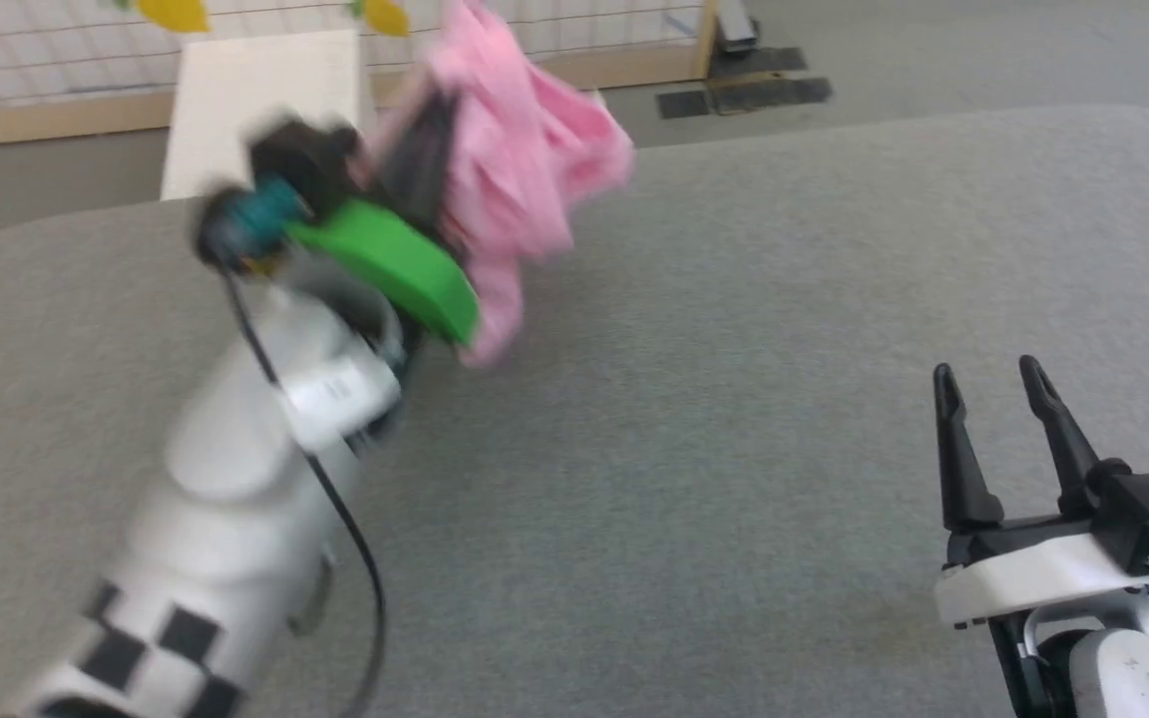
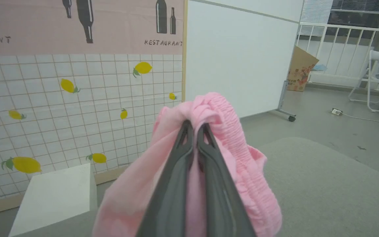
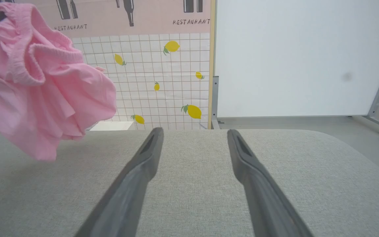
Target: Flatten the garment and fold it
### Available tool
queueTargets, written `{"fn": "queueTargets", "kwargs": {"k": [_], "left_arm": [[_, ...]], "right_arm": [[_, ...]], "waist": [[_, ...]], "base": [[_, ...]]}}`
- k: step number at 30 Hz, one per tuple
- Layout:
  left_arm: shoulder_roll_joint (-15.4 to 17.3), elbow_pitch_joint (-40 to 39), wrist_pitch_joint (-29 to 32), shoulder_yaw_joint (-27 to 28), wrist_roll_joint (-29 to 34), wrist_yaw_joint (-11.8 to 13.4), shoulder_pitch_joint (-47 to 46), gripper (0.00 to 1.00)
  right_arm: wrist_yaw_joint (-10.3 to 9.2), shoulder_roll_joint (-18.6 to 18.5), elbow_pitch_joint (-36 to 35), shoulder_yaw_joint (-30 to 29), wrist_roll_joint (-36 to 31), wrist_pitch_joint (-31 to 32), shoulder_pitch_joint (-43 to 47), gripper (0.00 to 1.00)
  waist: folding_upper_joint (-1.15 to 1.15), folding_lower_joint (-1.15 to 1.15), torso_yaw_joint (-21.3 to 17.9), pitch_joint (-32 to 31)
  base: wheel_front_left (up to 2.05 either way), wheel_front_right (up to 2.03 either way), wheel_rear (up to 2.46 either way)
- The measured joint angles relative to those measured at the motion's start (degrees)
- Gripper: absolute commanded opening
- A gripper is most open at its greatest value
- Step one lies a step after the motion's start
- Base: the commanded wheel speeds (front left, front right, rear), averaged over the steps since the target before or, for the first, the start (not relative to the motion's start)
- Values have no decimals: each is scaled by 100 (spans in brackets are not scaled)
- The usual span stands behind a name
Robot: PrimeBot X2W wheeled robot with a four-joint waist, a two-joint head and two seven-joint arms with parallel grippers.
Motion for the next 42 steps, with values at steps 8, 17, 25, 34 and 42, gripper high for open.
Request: {"fn": "queueTargets", "kwargs": {"k": [8, 17, 25, 34, 42], "left_arm": [[-309, -22, 298, -777, -198, 16, 1866, 0], [-434, -112, 278, -1329, 136, -31, 2298, 100], [-443, -1279, -12, -721, 524, 311, 2262, 100], [-191, -2162, -44, 543, 915, 680, 2764, 100], [99, -2173, -44, 1343, 1098, 751, 3499, 100]], "right_arm": [[0, 0, -29, -66, 102, -7, 8, 100], [0, 2, 32, -32, 123, -8, -4, 100], [0, 1, 97, -57, 123, -5, 15, 100], [0, 2, 64, -57, 120, 71, 152, 100], [0, 2, -10, 88, 120, 146, 238, 100]], "waist": [[0, 0, -244, 205], [0, 0, 103, 241], [0, 0, 372, -12], [0, 0, 663, -269], [0, 0, 792, -376]], "base": [[0, 0, 0], [0, 0, 0], [0, 0, 0], [0, 0, 0], [0, 0, 0]]}}
